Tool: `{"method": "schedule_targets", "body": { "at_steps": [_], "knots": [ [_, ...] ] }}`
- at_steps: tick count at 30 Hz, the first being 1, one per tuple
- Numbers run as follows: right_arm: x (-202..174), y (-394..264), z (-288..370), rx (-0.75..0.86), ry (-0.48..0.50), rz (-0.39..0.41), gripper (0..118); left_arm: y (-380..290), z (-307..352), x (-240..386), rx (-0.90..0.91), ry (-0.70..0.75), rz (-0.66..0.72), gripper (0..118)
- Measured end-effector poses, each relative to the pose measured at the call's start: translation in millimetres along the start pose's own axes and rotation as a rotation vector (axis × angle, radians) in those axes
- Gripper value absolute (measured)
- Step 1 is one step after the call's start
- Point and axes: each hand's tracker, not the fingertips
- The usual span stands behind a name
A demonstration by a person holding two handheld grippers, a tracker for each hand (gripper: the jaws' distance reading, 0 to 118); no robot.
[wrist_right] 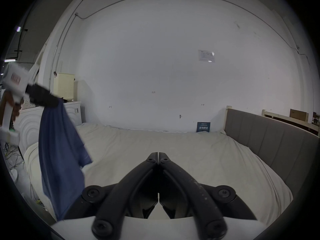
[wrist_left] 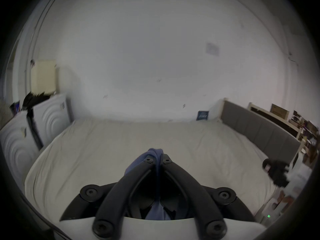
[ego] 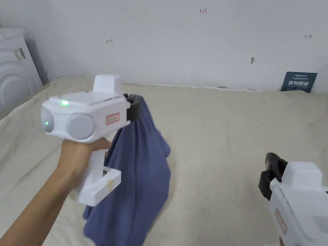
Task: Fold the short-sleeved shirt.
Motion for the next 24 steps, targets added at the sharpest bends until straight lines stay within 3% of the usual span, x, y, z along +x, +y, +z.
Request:
{"method": "schedule_targets", "body": {
  "at_steps": [4,9,19,24],
  "knots": [
    [20,3,11,0.018,-0.047,-0.004,1,26,-24,45,0.009,-0.102,-0.061,3],
    [46,1,21,0.017,-0.113,-0.011,1,8,-66,100,-0.075,-0.225,-0.097,3],
    [94,-16,35,-0.033,-0.221,-0.006,1,-127,-152,167,-0.409,-0.413,-0.080,3],
    [102,-29,28,-0.076,-0.237,-0.017,1,-207,-178,177,-0.601,-0.335,-0.118,3]
  ]
}}
